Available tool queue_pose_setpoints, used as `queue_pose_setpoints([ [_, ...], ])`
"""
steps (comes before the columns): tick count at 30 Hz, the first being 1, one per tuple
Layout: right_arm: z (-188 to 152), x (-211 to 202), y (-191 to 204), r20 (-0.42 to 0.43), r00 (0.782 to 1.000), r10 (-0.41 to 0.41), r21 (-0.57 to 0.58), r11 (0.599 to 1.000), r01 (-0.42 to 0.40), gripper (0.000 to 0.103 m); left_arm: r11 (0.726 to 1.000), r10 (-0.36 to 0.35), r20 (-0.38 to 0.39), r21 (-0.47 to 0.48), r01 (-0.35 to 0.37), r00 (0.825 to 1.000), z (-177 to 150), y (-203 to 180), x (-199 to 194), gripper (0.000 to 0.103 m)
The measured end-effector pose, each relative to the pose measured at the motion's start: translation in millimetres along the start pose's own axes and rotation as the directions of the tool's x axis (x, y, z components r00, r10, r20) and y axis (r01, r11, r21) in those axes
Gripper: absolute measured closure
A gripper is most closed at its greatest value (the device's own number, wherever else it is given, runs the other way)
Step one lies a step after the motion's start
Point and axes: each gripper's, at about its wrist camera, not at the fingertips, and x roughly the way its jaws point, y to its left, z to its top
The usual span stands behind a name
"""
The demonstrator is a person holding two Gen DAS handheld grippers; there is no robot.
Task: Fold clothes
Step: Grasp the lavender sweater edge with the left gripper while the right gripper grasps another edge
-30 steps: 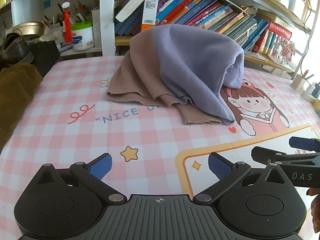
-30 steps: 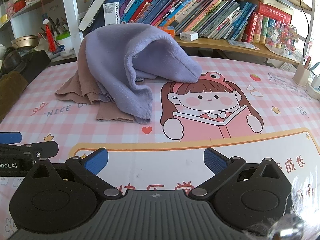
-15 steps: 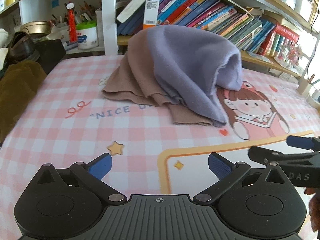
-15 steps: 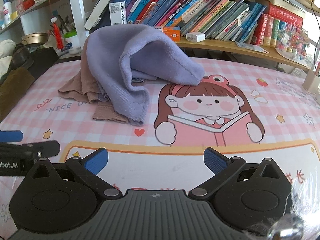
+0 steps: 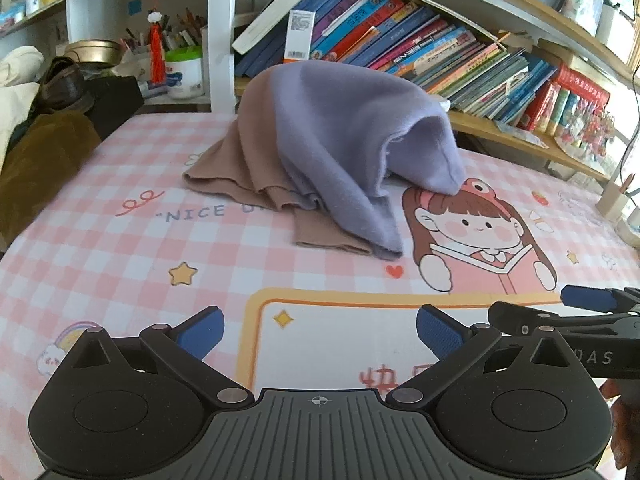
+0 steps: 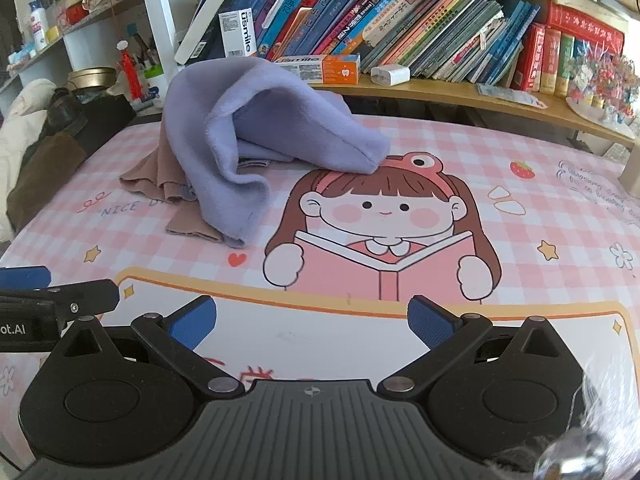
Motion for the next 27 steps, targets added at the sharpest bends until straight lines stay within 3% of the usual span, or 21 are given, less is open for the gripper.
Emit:
queue_pose_setpoints([
  [4,-1,-4,-25,0.003,0.997,0.076,0.050,0.996,-0.076,0.000,0.998,0.062,-0.013,0.006,-0.062,0.998,1,-17,12,0.000],
  [10,10,-6,-64,0.035,0.990,0.140,0.216,0.966,-0.144,0.000,0.988,0.134,0.074,0.068,-0.139,0.988,34,-41,41,0.001],
  [16,20,-4,-91,0.070,0.976,0.205,0.389,0.896,-0.216,0.000,0.983,0.154,0.180,0.071,-0.169,0.972,70,-57,68,0.001],
  [20,17,-2,-104,0.092,0.960,0.263,0.507,0.817,-0.273,0.000,0.965,0.220,0.185,0.105,-0.242,0.958,86,-64,94,0.003],
  [23,14,-1,-107,0.104,0.954,0.283,0.540,0.789,-0.293,0.002,0.953,0.263,0.177,0.108,-0.284,0.949,94,-62,111,0.005],
  [24,13,-1,-108,0.106,0.951,0.290,0.547,0.782,-0.299,0.002,0.951,0.271,0.173,0.105,-0.291,0.947,96,-60,115,0.009],
  [26,12,1,-109,0.112,0.943,0.313,0.566,0.760,-0.319,0.003,0.948,0.284,0.171,0.096,-0.303,0.943,100,-54,120,0.027],
  [27,11,2,-111,0.122,0.936,0.330,0.578,0.743,-0.337,0.004,0.951,0.278,0.172,0.092,-0.297,0.945,99,-52,119,0.052],
])
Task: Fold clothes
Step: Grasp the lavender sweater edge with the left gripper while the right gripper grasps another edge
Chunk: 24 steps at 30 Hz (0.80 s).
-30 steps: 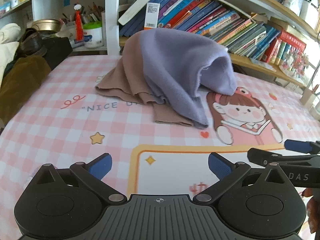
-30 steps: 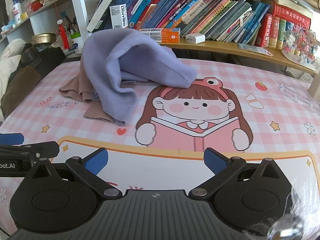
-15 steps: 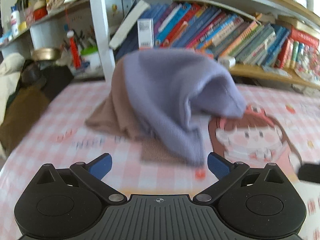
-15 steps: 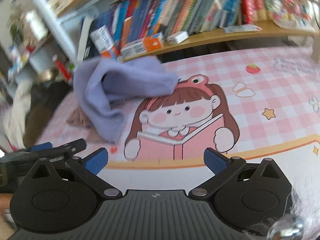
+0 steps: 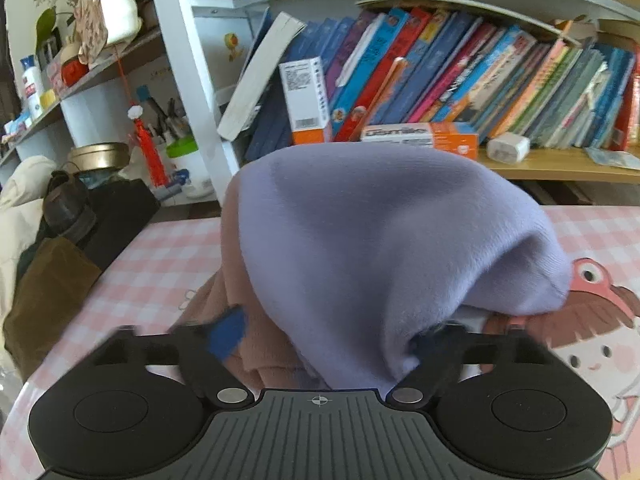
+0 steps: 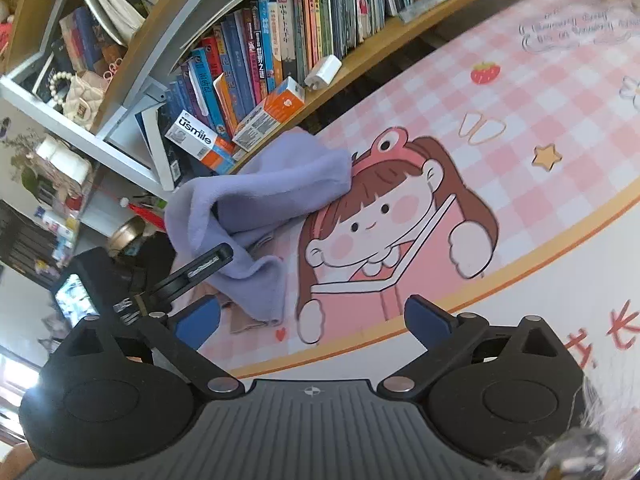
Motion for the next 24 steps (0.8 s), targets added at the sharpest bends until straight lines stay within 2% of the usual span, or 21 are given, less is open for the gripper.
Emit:
queue_pose_setpoints([
  [1,0,1,-2,-0.005,1.000,0.028,0.029,0.999,-0.028,0.005,1.000,-0.006,0.002,-0.006,0.006,1.000,-1,3,-1,0.074],
  [3,1,4,-5,-0.012,0.997,0.072,0.075,0.995,-0.071,0.005,1.000,-0.018,0.007,-0.018,0.018,1.000,-2,8,-3,0.087],
  [4,1,5,-5,-0.014,0.996,0.091,0.092,0.992,-0.090,0.005,0.999,-0.025,0.012,-0.022,0.025,1.000,-3,11,-5,0.090],
  [12,-3,27,-4,-0.072,0.967,0.243,0.224,0.949,-0.222,0.002,0.992,-0.125,0.092,0.019,0.124,0.988,-20,24,-79,0.091],
  [17,-9,45,-14,-0.138,0.941,0.309,0.357,0.902,-0.244,0.001,0.989,-0.147,0.123,0.036,0.143,0.982,-37,23,-128,0.091],
  [21,-14,56,-28,-0.180,0.920,0.347,0.460,0.857,-0.233,0.001,0.987,-0.158,0.138,0.063,0.151,0.978,-50,15,-161,0.091],
  [24,-18,60,-41,-0.184,0.913,0.364,0.537,0.815,-0.217,0.004,0.985,-0.166,0.142,0.076,0.156,0.976,-58,8,-183,0.091],
])
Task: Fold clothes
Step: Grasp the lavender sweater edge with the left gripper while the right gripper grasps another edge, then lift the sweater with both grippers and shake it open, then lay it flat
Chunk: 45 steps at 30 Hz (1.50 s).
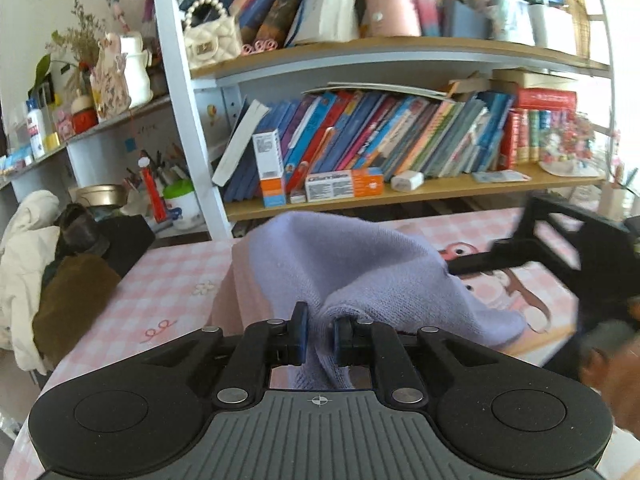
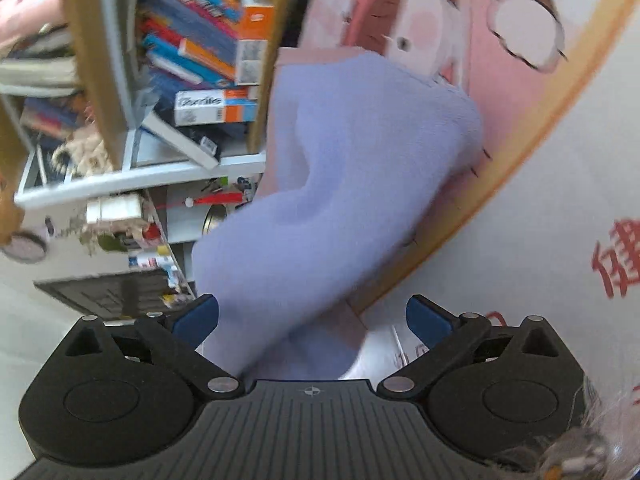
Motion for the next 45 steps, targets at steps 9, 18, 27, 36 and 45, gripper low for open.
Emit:
queue_pose_setpoints([
  [9,15,-27,-2,0.055,0.998,0.008,0.000,1.000,-0.008,0.090,0.998,0.023,-0.010,0.057,-0.023,1.000,-7,-16,-29,0.091],
  [18,38,-151,134,0.151,0.875,0.461,-0.512,0.793,-0.329,0.091,0.928,-0.372,0.262,0.125,0.351,0.890,55,-48,-87,0.091],
  [27,1,-171,288,-0.007,0.839,0.544,-0.816,0.482,-0.319,0.092,0.643,-0.639,0.513,-0.053,0.764,0.574,96,5,-109,0.090],
  [36,38,17,160,0.132,0.965,-0.225,-0.625,0.737,0.257,0.091,0.841,-0.466,-0.077,-0.349,0.414,0.881,-5,24,23,0.093],
  [45,29,118,135,0.141,0.913,-0.383,-0.677,0.635,0.371,0.091,0.884,-0.348,-0.224,-0.401,0.239,0.911,-37,71,55,0.093],
])
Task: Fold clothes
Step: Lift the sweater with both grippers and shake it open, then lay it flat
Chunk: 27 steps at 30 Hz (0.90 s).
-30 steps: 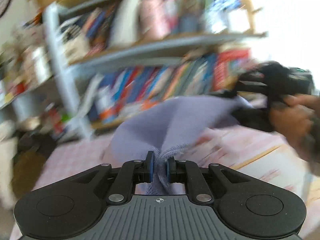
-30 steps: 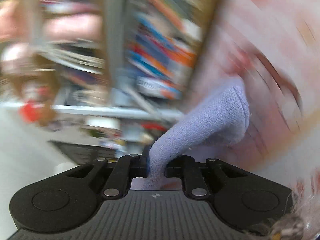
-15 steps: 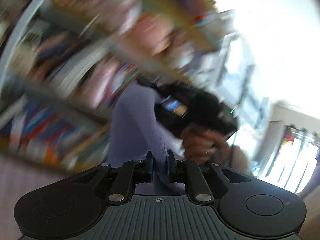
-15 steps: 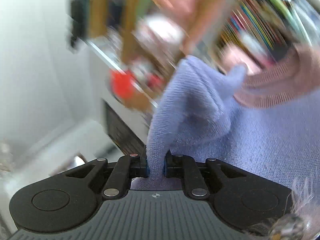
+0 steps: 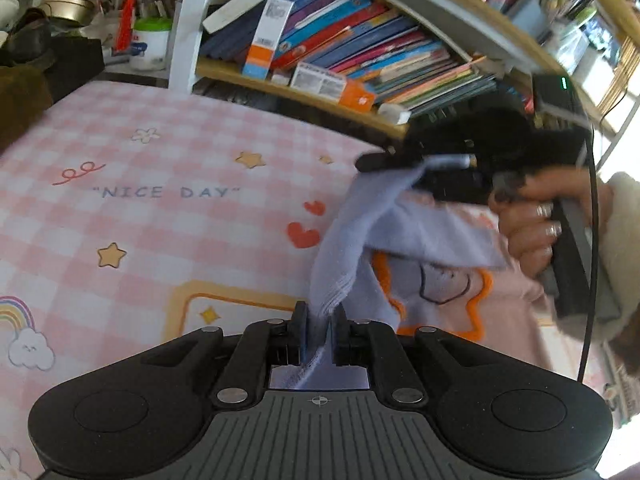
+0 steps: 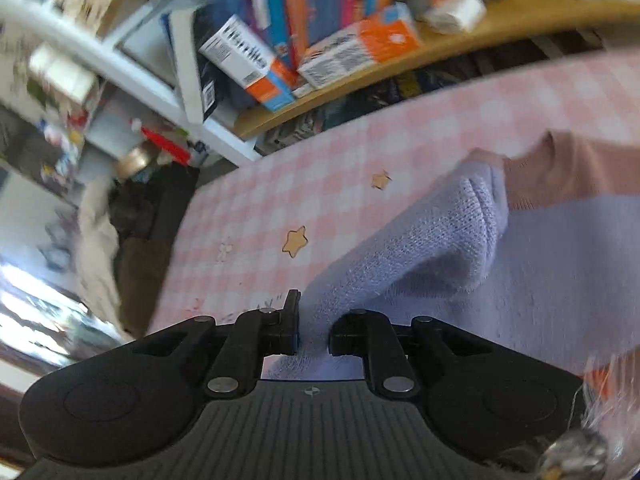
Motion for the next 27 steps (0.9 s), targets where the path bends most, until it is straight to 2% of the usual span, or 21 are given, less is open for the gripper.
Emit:
queue_pose_setpoints([
  [3,-4,18,7,-0.034,0.999,-0.015,-0.047,0.999,0.013,0.081,1.000,0.026,-0.038,0.004,-0.026,0.999,1,2,15,0.093],
  [4,-8,14,5,-0.028,1.000,-0.014,-0.052,0.999,0.013,0.069,0.999,0.037,-0.049,0.000,-0.037,0.998,2,3,20,0.093],
  [5,-13,7,2,-0.015,1.000,-0.010,-0.056,0.998,0.009,0.062,0.999,0.047,-0.053,-0.009,-0.048,0.997,1,7,23,0.093],
  [7,-22,-10,-5,0.010,1.000,0.004,-0.063,0.998,-0.003,0.060,0.998,0.056,-0.043,-0.034,-0.058,0.997,0,15,24,0.093],
  [10,-45,-54,-31,0.049,0.999,-0.020,-0.088,0.996,0.024,0.059,0.996,0.073,-0.032,-0.057,-0.075,0.997,0,24,24,0.093],
  [13,-67,-95,-64,0.082,0.988,-0.129,-0.078,0.988,0.136,0.059,0.993,0.090,-0.030,-0.069,-0.092,0.995,-1,30,28,0.092],
  [17,-94,-141,-97,0.120,0.952,-0.281,-0.052,0.956,0.289,0.059,0.991,0.118,-0.023,-0.059,-0.119,0.993,-2,31,31,0.092],
  [18,-102,-150,-104,0.125,0.941,-0.315,-0.050,0.945,0.323,0.059,0.990,0.124,-0.017,-0.059,-0.125,0.992,-3,31,30,0.088],
  [20,-115,-160,-115,0.114,0.923,-0.367,-0.056,0.925,0.375,0.059,0.986,0.156,-0.010,-0.052,-0.156,0.988,-3,30,29,0.088],
  [24,-132,-169,-130,0.119,0.904,-0.411,-0.061,0.906,0.419,0.061,0.976,0.218,0.036,-0.037,-0.217,0.975,0,23,22,0.087],
  [27,-130,-169,-127,0.158,0.913,-0.377,-0.096,0.914,0.394,0.061,0.960,0.274,0.067,0.035,-0.277,0.959,-2,5,19,0.087],
])
